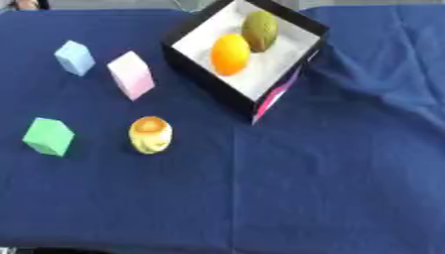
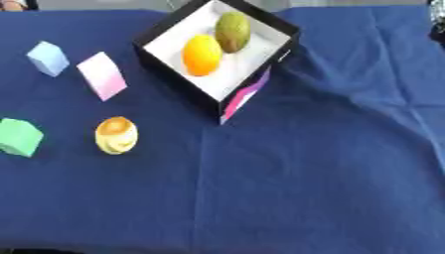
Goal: Pick up objects on the table and place them in the box.
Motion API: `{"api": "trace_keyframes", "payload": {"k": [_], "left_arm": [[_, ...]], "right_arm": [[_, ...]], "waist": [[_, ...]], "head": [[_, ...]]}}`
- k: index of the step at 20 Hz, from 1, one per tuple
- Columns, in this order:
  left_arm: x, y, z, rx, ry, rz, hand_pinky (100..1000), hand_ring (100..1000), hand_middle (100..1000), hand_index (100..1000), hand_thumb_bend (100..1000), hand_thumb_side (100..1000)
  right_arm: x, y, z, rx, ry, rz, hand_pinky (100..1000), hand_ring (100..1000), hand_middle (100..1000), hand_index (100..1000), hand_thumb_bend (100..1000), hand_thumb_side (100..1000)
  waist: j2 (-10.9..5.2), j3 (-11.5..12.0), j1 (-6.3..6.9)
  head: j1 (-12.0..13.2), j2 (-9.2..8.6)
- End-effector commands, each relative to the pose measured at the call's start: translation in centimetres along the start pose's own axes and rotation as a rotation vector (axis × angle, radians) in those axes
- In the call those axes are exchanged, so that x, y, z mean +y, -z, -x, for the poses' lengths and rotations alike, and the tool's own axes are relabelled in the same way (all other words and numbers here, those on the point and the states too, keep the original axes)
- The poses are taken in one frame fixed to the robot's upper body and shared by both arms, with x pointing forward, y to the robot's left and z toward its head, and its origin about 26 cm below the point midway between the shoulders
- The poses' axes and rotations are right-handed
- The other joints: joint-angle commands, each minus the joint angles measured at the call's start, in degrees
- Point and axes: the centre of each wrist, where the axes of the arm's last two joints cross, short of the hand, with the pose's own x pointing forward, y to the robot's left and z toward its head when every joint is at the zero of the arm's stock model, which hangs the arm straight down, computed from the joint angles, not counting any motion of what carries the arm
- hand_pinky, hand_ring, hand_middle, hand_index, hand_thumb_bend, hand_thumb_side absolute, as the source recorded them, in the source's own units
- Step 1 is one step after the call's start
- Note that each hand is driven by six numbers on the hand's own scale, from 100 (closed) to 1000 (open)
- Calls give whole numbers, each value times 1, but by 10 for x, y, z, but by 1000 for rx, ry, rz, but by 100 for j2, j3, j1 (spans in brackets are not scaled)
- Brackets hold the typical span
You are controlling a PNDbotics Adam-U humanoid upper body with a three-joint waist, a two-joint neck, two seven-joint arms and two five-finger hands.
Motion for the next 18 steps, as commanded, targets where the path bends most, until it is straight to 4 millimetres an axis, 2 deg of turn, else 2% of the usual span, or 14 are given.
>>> {"api": "trace_keyframes", "payload": {"k": [1,6,11,16,18], "left_arm": [[23,-3,-4,28,132,168,887,885,807,851,645,389],[17,8,-1,99,264,375,915,926,848,871,781,377],[1,17,17,134,280,461,922,926,845,876,785,342],[-14,27,21,81,258,502,936,923,841,879,764,270],[-18,30,21,55,238,516,952,927,833,877,758,296]], "right_arm": [[-5,4,-4,-6,-4,21,779,784,709,808,254,429],[-3,5,-5,4,-11,11,775,779,704,804,265,422],[-2,5,-5,9,-10,7,774,776,700,802,272,421],[0,5,-4,14,-6,2,772,773,697,800,277,422],[1,5,-3,17,-7,-1,772,771,694,800,277,421]], "waist": [[-143,-4,39],[-160,-44,37],[-157,-75,52],[-149,-93,56],[-147,-96,55]], "head": [[45,-70],[191,-98],[244,-86],[278,-64],[281,-67]]}}
